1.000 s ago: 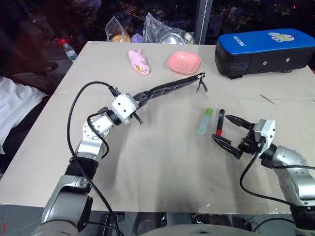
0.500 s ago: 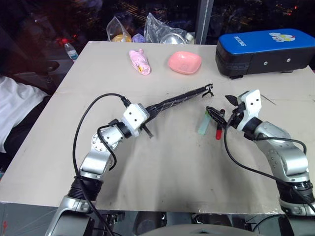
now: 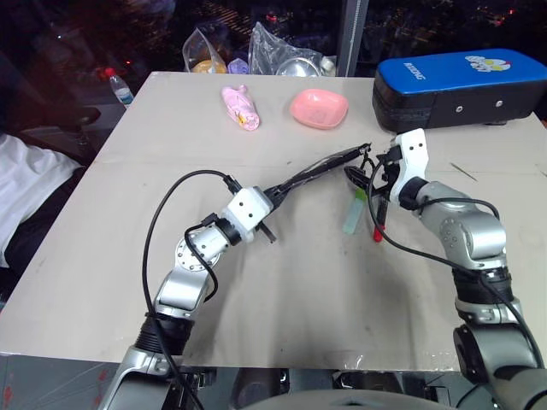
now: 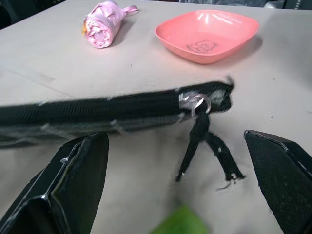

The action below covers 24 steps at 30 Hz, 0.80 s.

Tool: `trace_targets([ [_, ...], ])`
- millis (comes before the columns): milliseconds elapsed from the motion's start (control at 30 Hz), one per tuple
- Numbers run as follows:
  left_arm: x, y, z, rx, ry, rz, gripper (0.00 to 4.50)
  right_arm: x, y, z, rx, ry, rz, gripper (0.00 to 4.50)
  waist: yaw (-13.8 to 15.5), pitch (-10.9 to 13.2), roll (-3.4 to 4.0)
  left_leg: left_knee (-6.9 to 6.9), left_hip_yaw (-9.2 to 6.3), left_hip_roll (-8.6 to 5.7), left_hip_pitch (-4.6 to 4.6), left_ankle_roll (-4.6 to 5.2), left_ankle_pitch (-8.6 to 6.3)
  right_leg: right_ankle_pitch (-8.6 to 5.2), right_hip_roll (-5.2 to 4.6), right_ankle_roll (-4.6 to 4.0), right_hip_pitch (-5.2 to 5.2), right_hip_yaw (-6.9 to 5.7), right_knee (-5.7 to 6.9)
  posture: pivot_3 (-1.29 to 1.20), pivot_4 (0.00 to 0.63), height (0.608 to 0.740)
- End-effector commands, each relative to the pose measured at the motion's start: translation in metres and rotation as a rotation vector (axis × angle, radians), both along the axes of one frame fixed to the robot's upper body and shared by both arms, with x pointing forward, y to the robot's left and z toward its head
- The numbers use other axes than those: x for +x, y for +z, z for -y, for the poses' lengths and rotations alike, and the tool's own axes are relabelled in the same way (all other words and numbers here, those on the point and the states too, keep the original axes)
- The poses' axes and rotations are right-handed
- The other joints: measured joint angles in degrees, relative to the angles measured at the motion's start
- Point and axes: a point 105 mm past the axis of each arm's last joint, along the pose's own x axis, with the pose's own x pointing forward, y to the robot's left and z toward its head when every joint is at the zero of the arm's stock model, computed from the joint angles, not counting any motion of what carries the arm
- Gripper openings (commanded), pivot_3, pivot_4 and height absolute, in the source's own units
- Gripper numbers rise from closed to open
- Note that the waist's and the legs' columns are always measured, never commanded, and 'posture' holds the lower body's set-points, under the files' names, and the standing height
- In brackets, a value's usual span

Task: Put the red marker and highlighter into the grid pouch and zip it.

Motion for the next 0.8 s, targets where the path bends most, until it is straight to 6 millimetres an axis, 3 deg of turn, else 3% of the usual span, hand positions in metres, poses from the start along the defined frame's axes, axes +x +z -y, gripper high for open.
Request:
trace_targets([
  [33,-0.001,0.012,0.002,-0.005,-0.014,0.053,0.06,0.007,0.016,0.001,0.013,0.007,0.057,4.50,-0.05,0.00,0.00,-0.01,0.01,0.00,0.00,0.00,0.00,0.00,0.00,0.00,0.00,0.00,-0.01,0.00,0.150,0.740],
  [200,0.000,0.013,0.002,-0.004,-0.013,0.056,0.06,0.016,0.017,0.001,0.004,0.009,0.065,4.50,-0.25,0.00,0.01,-0.02,0.01,0.02,0.00,0.00,0.00,0.00,0.00,0.00,-0.01,0.01,0.00,0.00,0.150,0.740],
  [267,-0.001,0.013,0.002,-0.004,-0.012,0.057,0.00,0.018,0.018,0.000,-0.002,0.015,0.073,3.70,-0.35,0.01,0.01,-0.03,0.01,0.02,0.00,0.00,0.00,0.00,0.00,0.00,-0.02,0.01,0.00,0.00,0.150,0.740],
  [500,-0.001,0.014,0.005,-0.010,-0.012,0.060,0.00,0.023,0.020,-0.003,-0.029,0.021,0.100,0.27,-0.87,0.01,0.01,-0.05,0.01,0.03,0.00,0.00,0.00,0.00,-0.01,0.00,-0.02,0.01,-0.01,0.00,0.150,0.740],
  [533,-0.001,0.014,0.005,-0.011,-0.011,0.060,0.00,0.023,0.019,-0.003,-0.036,0.023,0.102,0.05,-0.98,0.01,0.01,-0.06,0.01,0.04,0.00,0.00,0.00,0.00,-0.01,0.00,-0.02,0.01,-0.01,0.00,0.150,0.740],
  [800,-0.001,0.014,0.006,-0.018,-0.004,0.060,0.00,0.015,0.019,-0.010,-0.212,0.087,0.196,0.05,-1.35,0.01,0.01,-0.09,0.03,0.05,-0.01,-0.01,0.00,0.00,-0.01,0.00,-0.08,0.02,-0.01,0.00,0.150,0.740],
])
